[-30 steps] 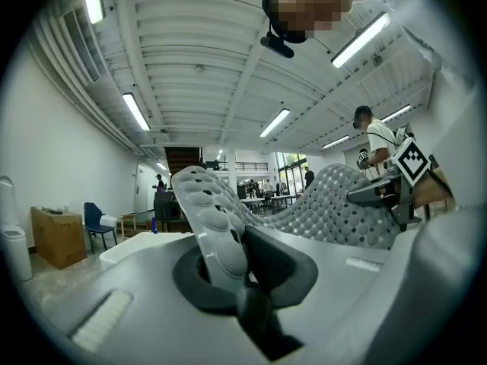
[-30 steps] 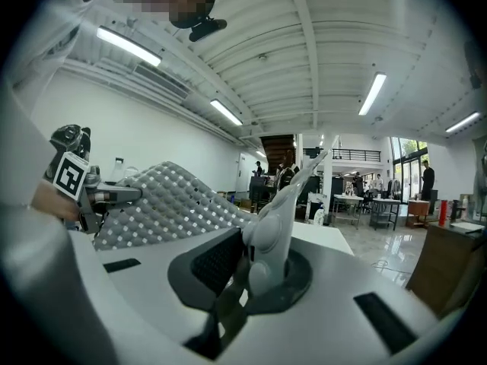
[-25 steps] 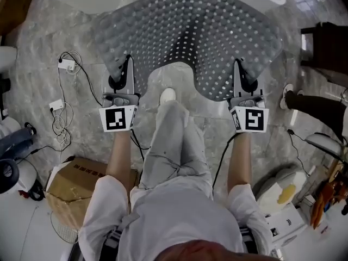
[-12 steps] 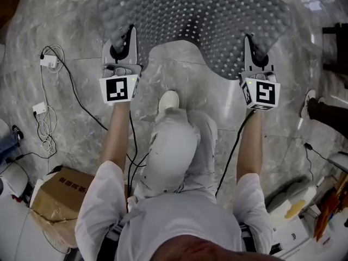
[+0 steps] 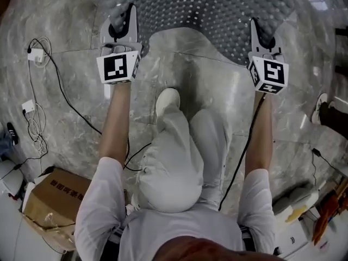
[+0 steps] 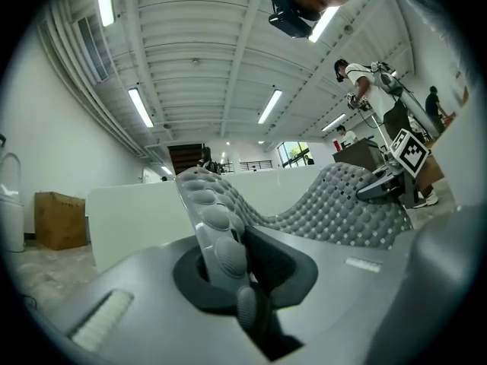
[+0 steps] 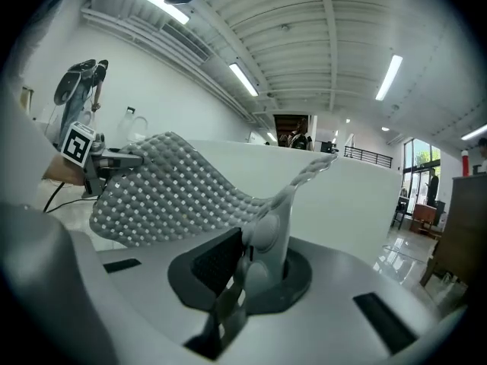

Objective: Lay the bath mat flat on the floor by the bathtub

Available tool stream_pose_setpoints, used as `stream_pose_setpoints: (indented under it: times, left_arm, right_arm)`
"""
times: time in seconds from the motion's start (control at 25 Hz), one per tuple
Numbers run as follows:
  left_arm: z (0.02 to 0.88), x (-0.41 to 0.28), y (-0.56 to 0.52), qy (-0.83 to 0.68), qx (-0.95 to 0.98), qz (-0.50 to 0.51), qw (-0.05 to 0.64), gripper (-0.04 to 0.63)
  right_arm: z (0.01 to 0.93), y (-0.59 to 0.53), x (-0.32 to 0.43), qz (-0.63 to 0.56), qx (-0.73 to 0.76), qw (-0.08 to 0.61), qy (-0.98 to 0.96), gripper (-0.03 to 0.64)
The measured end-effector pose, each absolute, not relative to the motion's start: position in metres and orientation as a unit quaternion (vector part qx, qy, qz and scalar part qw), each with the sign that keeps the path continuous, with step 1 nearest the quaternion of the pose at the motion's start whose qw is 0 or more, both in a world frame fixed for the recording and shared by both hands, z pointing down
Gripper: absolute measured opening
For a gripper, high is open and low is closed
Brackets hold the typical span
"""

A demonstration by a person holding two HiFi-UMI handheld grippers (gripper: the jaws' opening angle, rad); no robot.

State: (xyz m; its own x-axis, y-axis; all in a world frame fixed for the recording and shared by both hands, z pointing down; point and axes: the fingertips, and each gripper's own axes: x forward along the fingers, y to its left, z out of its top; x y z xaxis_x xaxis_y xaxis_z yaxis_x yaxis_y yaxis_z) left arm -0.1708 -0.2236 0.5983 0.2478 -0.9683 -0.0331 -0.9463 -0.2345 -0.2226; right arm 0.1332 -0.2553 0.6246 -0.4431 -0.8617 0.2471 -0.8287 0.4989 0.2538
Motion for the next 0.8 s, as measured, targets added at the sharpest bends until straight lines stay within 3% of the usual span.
stream_pose_setpoints:
  times: [0.8]
  left_arm:
    - [0.736, -0.179, -0.284, 0.582, -0.787, -0.204, 0.028, 0.025]
  right_arm:
    - [0.774, -0.287, 0.131, -0.010, 0.476, 0.302, -0.826, 0.018]
